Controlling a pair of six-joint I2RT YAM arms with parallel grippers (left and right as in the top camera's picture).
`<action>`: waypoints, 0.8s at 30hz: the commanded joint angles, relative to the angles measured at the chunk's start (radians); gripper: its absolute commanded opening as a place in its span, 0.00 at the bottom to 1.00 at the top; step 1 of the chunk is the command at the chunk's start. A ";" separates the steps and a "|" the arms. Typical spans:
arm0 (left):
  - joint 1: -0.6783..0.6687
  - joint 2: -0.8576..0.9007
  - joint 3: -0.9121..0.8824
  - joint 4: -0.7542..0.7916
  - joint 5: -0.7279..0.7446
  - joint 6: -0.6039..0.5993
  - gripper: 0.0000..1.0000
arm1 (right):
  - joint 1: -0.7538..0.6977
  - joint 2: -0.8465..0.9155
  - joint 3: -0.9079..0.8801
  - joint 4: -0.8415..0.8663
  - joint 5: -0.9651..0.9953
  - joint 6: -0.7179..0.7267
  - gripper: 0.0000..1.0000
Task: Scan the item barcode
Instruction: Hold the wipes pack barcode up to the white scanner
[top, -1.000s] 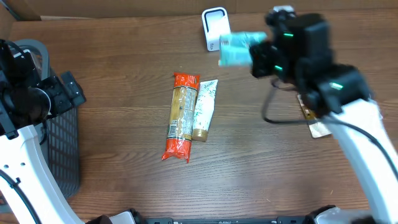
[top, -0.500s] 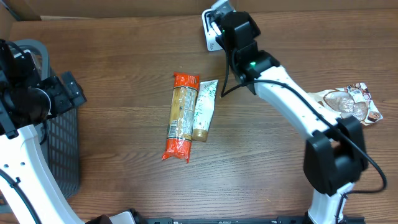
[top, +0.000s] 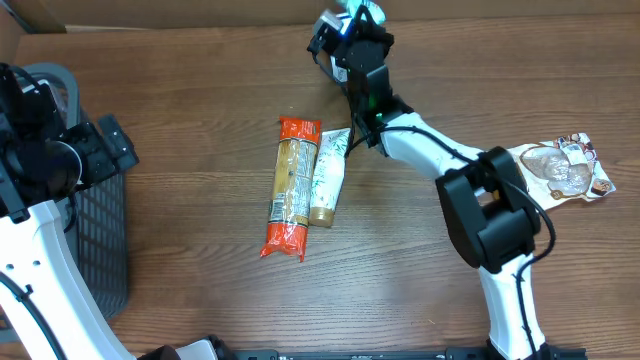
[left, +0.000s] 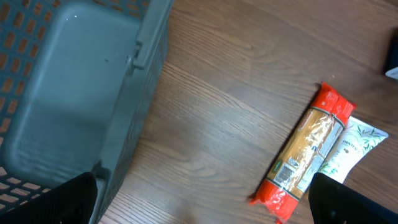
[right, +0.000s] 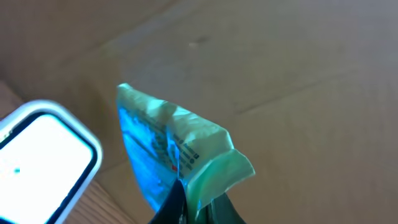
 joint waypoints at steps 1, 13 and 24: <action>0.002 0.000 0.000 0.002 0.008 0.015 0.99 | 0.005 0.037 0.019 0.011 -0.010 -0.132 0.04; 0.002 0.000 0.000 0.002 0.007 0.015 1.00 | 0.005 0.045 0.018 -0.002 -0.010 -0.132 0.04; 0.002 0.000 0.000 0.002 0.007 0.015 1.00 | 0.014 0.044 0.019 0.074 0.065 -0.068 0.04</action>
